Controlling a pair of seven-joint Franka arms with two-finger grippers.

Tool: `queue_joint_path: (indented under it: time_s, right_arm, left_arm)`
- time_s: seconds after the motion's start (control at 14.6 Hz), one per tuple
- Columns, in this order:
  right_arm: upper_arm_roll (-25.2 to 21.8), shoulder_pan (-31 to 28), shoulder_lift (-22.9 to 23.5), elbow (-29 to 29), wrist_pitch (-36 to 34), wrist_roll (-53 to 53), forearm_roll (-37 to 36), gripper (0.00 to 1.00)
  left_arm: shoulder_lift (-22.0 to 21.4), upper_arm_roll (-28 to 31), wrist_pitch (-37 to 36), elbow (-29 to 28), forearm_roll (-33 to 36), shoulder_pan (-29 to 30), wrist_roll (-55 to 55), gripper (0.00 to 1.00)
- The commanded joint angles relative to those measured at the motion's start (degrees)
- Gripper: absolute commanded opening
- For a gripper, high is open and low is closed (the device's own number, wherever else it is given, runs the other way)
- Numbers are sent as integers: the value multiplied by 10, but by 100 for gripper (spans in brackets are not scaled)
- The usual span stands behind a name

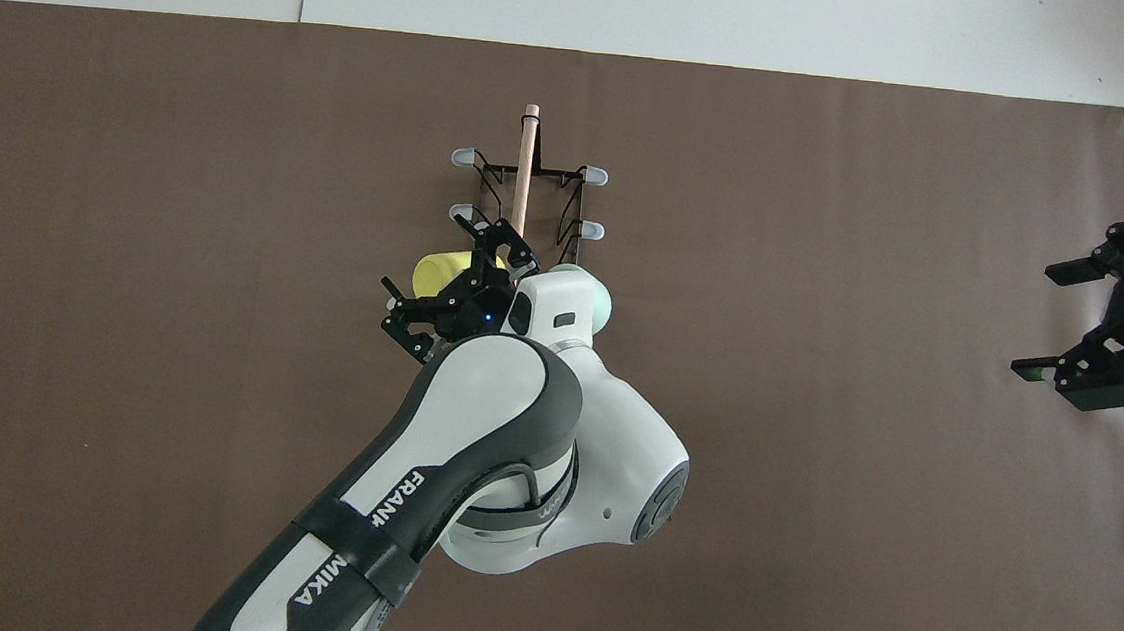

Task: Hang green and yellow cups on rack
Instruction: 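Hang the yellow cup on a peg while the right gripper withdraws, then open the left gripper and pull it back from the rack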

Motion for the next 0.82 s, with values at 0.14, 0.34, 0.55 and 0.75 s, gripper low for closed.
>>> queue_joint_path:
  time_s: [0.14,0.34,0.55,0.75]
  right_arm:
    - [7,60,-65,-3,-44,269,-59,100]
    - [9,91,-83,-8,-83,411,-58,100]
    - [9,103,-90,-19,-81,457,-57,100]
    - [2,94,-91,-20,-90,457,-52,100]
  left_arm:
    - [-51,11,-7,38,-68,27,112,100]
    - [-66,11,-4,69,-129,73,197,100]
    - [-79,11,33,79,-198,118,282,100]
    - [-111,10,86,65,-281,181,374,100]
